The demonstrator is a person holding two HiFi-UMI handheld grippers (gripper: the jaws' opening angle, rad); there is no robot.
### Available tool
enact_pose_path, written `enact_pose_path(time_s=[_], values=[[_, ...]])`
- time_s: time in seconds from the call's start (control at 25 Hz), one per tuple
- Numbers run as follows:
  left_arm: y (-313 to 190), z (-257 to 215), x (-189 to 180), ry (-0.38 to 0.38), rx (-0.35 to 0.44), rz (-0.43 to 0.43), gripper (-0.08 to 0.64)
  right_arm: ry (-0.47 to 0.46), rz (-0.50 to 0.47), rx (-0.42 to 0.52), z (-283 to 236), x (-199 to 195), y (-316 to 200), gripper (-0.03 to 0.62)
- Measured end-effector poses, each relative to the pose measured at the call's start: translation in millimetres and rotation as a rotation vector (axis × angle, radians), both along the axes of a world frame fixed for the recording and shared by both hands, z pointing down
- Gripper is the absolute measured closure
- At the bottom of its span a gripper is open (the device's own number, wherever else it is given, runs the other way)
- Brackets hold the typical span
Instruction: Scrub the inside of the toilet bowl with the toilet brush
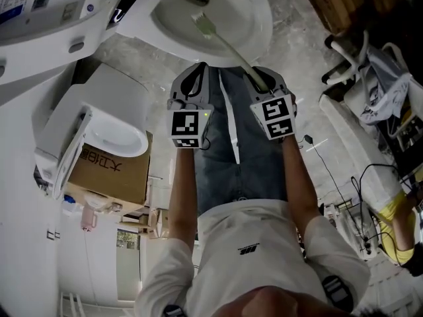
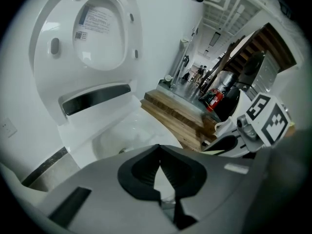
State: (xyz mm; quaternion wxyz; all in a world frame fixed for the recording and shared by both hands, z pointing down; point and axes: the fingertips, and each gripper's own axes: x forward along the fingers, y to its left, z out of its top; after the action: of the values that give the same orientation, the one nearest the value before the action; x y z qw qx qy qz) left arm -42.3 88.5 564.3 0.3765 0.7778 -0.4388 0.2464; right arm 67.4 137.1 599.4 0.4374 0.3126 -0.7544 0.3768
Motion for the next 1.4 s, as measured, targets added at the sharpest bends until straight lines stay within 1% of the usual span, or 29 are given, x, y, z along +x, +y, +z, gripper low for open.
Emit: enact_pose_path(time_s=[0.24, 0.44, 0.6, 0.8, 1.0, 1.16, 1.4], values=[[1, 2, 4, 0.006, -0.010, 0.018, 0.551, 0.061, -0.053, -0.033, 21, 1, 5, 0.505], [2, 1, 10, 0.007, -0.015, 0.046, 0.551, 0.077, -0.058, -0.054, 27, 2, 6, 0.505], [2, 4, 10, 0.011, -0.019, 0.058, 0.551, 0.109, -0.084, -0.070, 34, 4, 6, 0.505], [2, 5, 9, 0.015, -0.021, 0.071, 0.551, 0.105, -0.076, -0.098, 43, 1, 9, 0.505], [5, 6, 7, 0.013, -0.030, 0.080, 0.551, 0.124, -0.090, -0.133, 47, 0, 12, 0.505], [5, 6, 9, 0.017, -0.032, 0.083, 0.551, 0.141, -0.099, -0.147, 47, 7, 14, 0.505], [4, 5, 15, 0.026, -0.032, 0.095, 0.551, 0.191, -0.110, -0.159, 48, 24, 19, 0.505]])
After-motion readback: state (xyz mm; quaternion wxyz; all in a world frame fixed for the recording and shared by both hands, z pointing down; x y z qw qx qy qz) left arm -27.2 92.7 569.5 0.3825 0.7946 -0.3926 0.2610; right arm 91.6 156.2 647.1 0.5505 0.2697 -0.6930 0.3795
